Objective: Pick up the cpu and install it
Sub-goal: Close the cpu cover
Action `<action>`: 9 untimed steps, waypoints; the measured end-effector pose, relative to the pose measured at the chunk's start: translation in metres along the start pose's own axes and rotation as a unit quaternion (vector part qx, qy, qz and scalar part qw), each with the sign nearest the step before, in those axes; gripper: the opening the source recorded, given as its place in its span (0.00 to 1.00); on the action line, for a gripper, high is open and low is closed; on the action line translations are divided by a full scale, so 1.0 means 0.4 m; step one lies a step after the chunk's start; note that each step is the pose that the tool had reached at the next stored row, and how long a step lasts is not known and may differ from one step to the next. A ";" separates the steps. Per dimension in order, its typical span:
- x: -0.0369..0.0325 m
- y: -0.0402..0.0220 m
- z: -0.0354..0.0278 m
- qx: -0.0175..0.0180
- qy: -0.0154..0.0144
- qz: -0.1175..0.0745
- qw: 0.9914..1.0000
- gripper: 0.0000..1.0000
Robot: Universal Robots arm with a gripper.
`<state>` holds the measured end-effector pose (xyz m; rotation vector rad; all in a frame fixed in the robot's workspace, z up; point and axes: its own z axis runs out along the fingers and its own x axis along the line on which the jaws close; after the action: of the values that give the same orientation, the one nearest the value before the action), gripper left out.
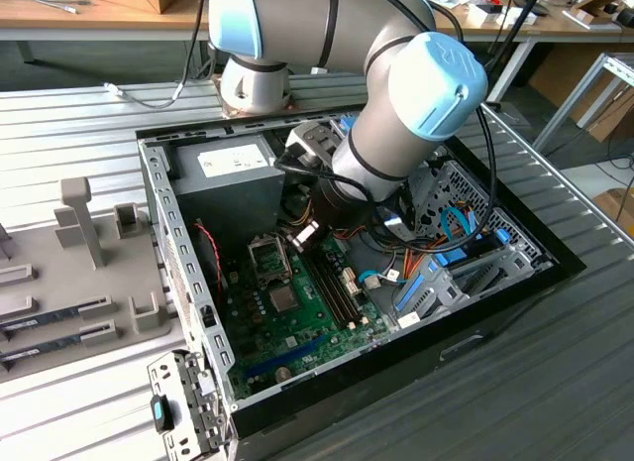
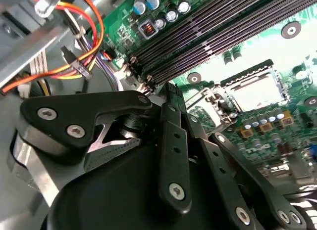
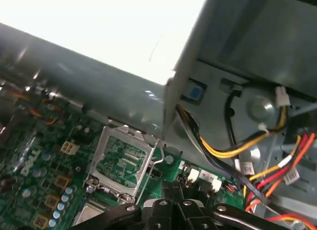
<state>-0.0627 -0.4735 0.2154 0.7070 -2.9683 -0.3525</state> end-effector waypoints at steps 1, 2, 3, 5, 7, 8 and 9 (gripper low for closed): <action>0.000 0.000 0.000 -0.001 0.002 -0.010 1.000 0.11; 0.000 0.000 0.000 -0.002 0.004 -0.022 1.000 0.11; -0.001 -0.001 0.000 -0.003 0.005 -0.030 1.000 0.11; -0.004 -0.002 0.000 -0.006 0.008 -0.043 0.999 0.11; -0.009 -0.005 0.000 -0.010 0.009 -0.054 0.998 0.11; -0.013 -0.006 0.000 -0.012 0.008 -0.057 0.998 0.11; -0.016 -0.007 0.000 -0.015 0.008 -0.060 0.998 0.11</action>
<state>-0.0556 -0.4729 0.2145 0.8813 -2.9073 -0.3976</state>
